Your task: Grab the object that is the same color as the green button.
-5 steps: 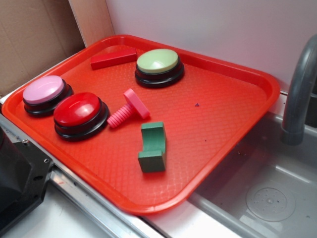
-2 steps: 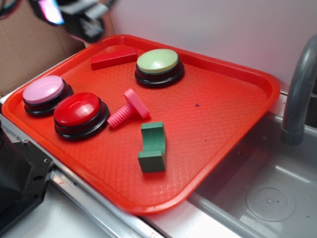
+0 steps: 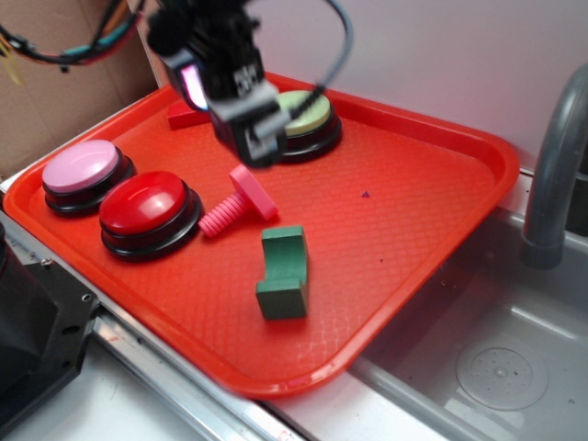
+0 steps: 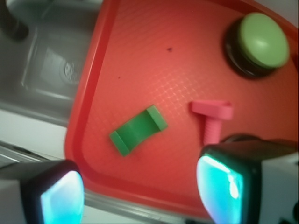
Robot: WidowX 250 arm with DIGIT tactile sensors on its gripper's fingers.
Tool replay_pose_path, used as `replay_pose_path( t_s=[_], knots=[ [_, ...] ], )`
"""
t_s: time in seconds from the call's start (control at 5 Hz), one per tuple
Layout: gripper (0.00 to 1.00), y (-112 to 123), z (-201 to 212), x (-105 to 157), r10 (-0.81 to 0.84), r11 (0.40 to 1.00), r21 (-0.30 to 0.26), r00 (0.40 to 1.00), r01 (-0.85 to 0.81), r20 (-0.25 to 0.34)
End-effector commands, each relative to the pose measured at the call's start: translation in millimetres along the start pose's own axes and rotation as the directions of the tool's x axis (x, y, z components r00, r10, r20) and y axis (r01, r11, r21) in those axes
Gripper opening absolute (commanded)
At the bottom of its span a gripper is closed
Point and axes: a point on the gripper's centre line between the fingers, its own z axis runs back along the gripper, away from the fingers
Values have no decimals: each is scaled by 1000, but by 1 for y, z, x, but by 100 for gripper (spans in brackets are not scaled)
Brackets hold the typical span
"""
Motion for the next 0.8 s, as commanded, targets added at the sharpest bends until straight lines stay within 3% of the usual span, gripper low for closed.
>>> replay_pose_path(
  t_s=[0.0, 0.2, 0.4, 0.6],
  knots=[
    [100, 9, -35, -2, -163, 987, 4, 986, 163, 45],
    [100, 4, -56, 2, -218, 975, -24, 974, 220, 65],
    [100, 0, -72, -1, -233, 971, -49, 971, 235, 45],
    [100, 5, -81, -8, -52, 998, -44, 999, 52, 7]
  ],
)
